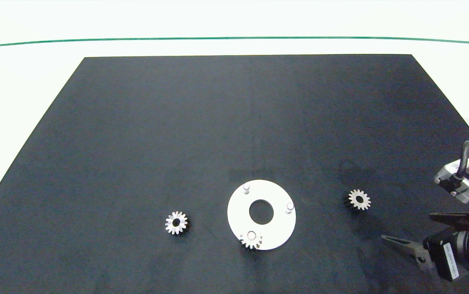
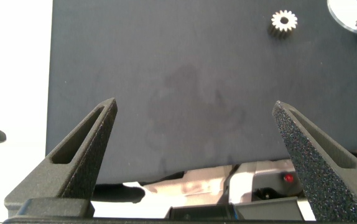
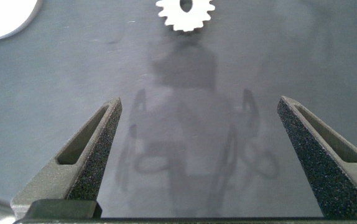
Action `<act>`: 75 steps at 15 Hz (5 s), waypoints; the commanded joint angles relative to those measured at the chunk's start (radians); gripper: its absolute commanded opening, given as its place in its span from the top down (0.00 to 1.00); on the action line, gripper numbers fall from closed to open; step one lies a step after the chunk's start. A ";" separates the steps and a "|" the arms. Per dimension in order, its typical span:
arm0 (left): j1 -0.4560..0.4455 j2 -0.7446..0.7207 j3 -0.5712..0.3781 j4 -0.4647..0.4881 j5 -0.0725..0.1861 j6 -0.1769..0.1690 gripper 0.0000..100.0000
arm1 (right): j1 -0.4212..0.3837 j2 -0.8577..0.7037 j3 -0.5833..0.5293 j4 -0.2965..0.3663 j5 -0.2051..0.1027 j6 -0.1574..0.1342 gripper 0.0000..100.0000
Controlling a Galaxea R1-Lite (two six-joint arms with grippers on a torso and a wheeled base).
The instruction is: Install three planetary gears onto the carrier pins
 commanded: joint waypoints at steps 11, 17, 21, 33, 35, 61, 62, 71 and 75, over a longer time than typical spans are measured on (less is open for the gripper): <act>-0.005 0.004 -0.013 0.008 -0.002 0.001 0.00 | -0.064 0.272 -0.042 -0.220 0.082 -0.030 0.00; -0.008 0.006 -0.011 0.008 -0.002 0.001 0.00 | -0.066 0.333 -0.056 -0.263 0.096 -0.028 0.05; -0.008 0.007 -0.011 0.008 -0.002 0.001 0.00 | -0.066 0.347 -0.067 -0.268 0.096 -0.028 0.12; -0.008 0.007 -0.010 0.010 -0.002 0.001 0.00 | -0.074 0.362 -0.087 -0.269 0.099 -0.030 0.36; -0.008 0.007 -0.010 0.008 -0.002 0.001 0.00 | -0.075 0.372 -0.094 -0.269 0.101 -0.030 0.41; -0.008 0.007 -0.002 0.010 -0.002 0.001 0.00 | 0.158 0.244 -0.091 -0.254 -0.014 -0.105 0.78; -0.008 0.007 -0.002 0.010 -0.002 0.001 0.00 | 0.210 0.243 -0.096 -0.255 -0.048 -0.105 0.78; -0.006 0.006 -0.007 0.010 -0.002 0.001 0.00 | 0.331 0.358 -0.174 -0.261 -0.091 -0.103 0.78; -0.006 0.006 -0.008 0.010 0.000 0.001 0.00 | 0.330 0.438 -0.220 -0.257 -0.093 -0.103 0.78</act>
